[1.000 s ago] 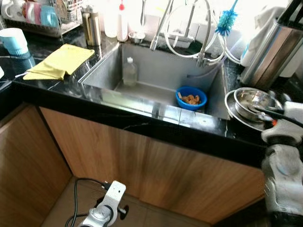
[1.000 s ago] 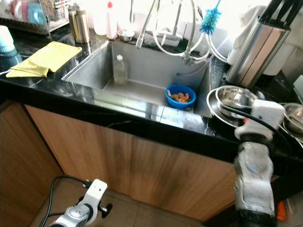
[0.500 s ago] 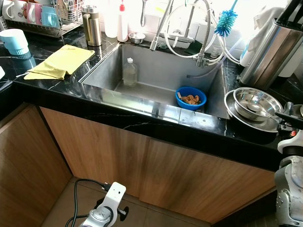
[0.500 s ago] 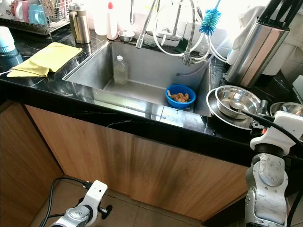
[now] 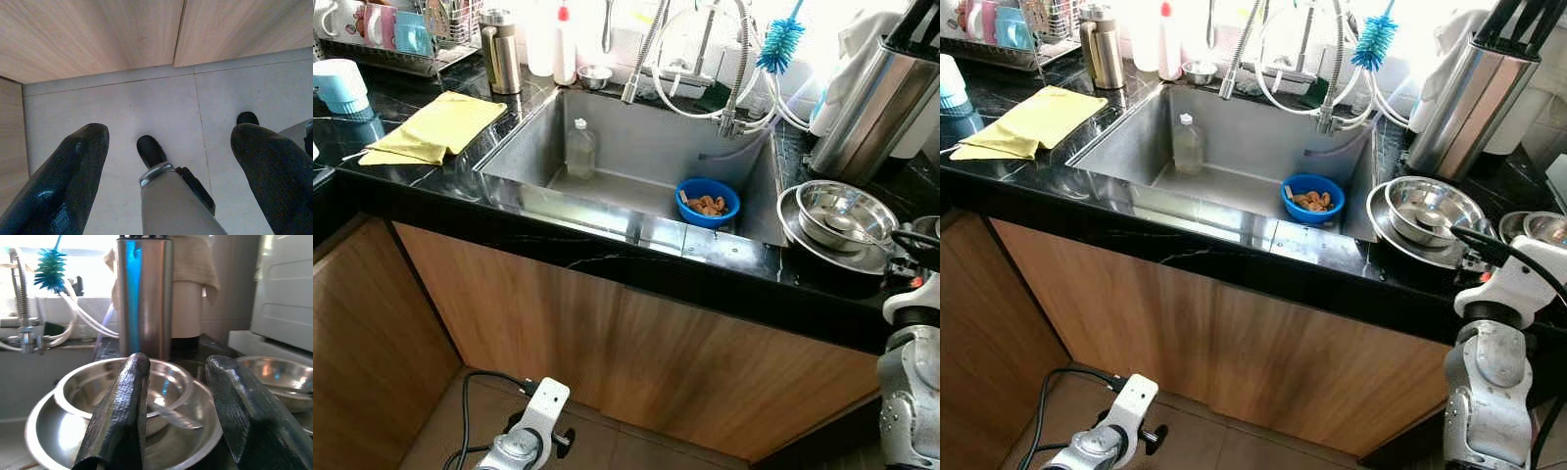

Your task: Kitchen organization

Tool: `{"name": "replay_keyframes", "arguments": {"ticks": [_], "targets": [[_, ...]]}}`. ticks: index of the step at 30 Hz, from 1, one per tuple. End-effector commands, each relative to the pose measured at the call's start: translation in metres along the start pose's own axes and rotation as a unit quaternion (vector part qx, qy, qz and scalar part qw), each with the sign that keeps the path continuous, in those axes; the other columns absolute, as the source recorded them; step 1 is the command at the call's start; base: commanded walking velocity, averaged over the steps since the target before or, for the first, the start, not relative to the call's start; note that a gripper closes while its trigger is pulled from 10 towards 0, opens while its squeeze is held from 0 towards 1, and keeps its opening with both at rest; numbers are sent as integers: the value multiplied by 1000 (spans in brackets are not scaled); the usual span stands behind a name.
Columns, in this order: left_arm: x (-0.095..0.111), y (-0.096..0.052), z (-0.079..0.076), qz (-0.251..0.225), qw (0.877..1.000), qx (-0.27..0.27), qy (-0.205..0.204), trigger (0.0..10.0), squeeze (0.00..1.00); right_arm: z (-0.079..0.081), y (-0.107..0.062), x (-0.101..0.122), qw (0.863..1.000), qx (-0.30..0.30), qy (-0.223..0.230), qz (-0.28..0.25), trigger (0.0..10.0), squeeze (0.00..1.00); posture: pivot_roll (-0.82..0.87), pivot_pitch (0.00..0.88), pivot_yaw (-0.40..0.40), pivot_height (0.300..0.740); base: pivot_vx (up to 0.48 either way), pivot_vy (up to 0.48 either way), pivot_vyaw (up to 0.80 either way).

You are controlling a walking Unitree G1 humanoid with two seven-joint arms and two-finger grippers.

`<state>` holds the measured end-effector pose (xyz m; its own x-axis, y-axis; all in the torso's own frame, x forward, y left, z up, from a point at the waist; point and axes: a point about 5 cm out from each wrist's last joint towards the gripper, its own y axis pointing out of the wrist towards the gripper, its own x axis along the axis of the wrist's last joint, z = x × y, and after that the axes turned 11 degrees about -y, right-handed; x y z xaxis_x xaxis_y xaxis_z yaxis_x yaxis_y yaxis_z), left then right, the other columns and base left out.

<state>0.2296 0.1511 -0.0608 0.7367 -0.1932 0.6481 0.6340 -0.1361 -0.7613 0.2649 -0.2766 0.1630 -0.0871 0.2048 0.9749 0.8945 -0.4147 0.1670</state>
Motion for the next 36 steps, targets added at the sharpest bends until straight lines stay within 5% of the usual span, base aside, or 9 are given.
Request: {"name": "replay_keyframes", "arguments": {"ticks": [1,7,8,14,15,36], "targets": [[-6,0,-4,10,1000,-5,-2,10000,0,1,1,-2,1000,5,4,8,10000,0,139,67,-128,740,0,0,0],[-5,0,-5,9,1000,-6,-2,10000,0,0,1,-3,1000,3,6,11,10000,8,140,68,-129,740,0,0,0],[-5,0,-5,9,1000,-6,-2,10000,0,0,1,-3,1000,0,10,10,10000,1000,139,68,-129,740,0,0,0],[-4,0,-6,9,1000,-6,-2,10000,0,-8,3,-4,999,-31,11,14,10000,1000,142,66,-128,740,0,0,0],[-4,0,-6,9,1000,-6,-2,10000,0,-8,3,-5,999,-31,12,15,10000,0,141,63,-127,740,0,0,0],[-6,0,-4,13,1000,-5,0,10000,0,0,5,-19,999,-5,7,47,10000,0,143,61,-127,740,0,0,0]]}}
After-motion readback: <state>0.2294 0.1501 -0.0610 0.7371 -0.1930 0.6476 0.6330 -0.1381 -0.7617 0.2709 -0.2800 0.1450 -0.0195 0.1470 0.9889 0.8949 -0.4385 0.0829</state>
